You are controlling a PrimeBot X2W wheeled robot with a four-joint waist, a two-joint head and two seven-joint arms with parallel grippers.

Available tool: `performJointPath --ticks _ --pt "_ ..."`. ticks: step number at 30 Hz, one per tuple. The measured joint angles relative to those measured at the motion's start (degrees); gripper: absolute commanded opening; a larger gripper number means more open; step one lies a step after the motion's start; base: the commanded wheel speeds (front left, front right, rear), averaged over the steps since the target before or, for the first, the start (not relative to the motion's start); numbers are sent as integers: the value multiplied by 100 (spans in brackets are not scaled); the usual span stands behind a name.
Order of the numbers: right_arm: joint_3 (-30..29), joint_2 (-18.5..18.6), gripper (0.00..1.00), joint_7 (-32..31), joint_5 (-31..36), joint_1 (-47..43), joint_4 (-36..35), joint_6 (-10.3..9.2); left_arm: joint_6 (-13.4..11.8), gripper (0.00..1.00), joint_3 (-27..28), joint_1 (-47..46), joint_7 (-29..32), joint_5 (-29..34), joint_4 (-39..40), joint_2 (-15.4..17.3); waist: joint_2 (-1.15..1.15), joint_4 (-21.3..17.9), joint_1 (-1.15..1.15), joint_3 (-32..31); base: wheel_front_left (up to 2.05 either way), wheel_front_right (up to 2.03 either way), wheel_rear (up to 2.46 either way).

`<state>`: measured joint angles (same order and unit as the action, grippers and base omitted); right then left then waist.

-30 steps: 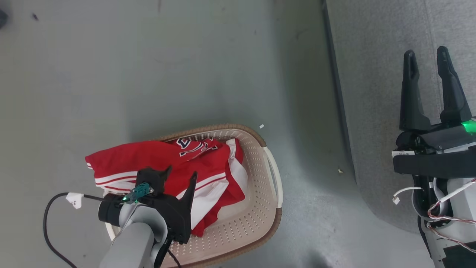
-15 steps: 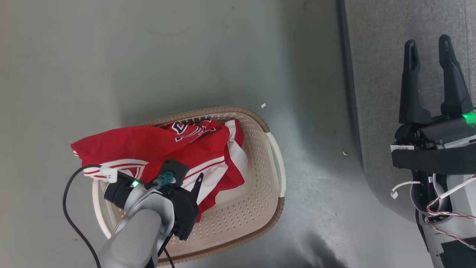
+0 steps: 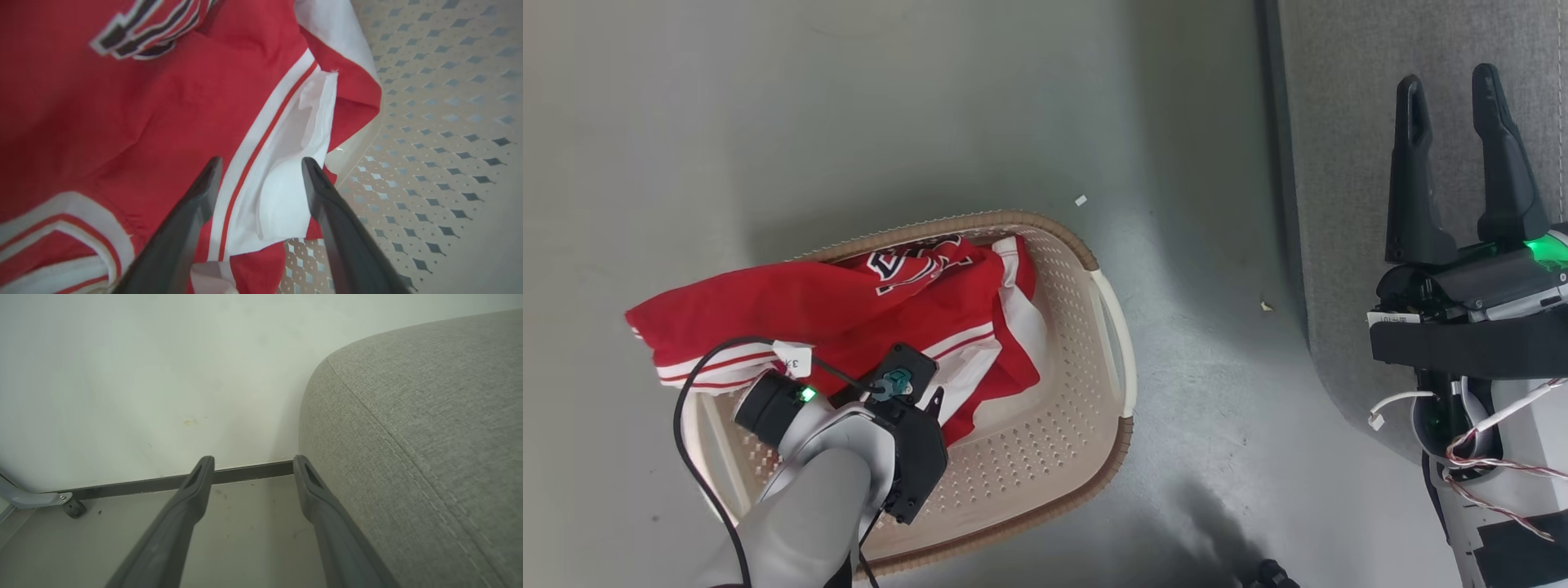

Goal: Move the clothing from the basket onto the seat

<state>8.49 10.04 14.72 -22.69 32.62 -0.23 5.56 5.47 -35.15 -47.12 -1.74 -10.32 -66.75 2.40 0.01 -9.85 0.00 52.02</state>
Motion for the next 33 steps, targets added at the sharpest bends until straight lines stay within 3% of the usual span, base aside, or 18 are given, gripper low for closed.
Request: performJointPath --ticks 12,31,32,33 --pt "-2 -165 100 10 56 71 -115 51 -394 100 -62 -437 363 140 -410 202 -1 -248 0 273 0 0 0" --pt "-15 -289 100 52 157 99 -171 136 -503 100 -352 -408 557 445 -595 499 -1 -435 -1 488 0 0 0" --pt "-22 -292 100 53 158 99 -171 145 -502 95 -348 -406 526 445 -597 511 -1 -436 -1 495 0 0 0" --pt "-29 -294 100 53 167 100 -170 146 -502 58 -348 -402 497 444 -597 526 -1 -435 -1 500 0 0 0"
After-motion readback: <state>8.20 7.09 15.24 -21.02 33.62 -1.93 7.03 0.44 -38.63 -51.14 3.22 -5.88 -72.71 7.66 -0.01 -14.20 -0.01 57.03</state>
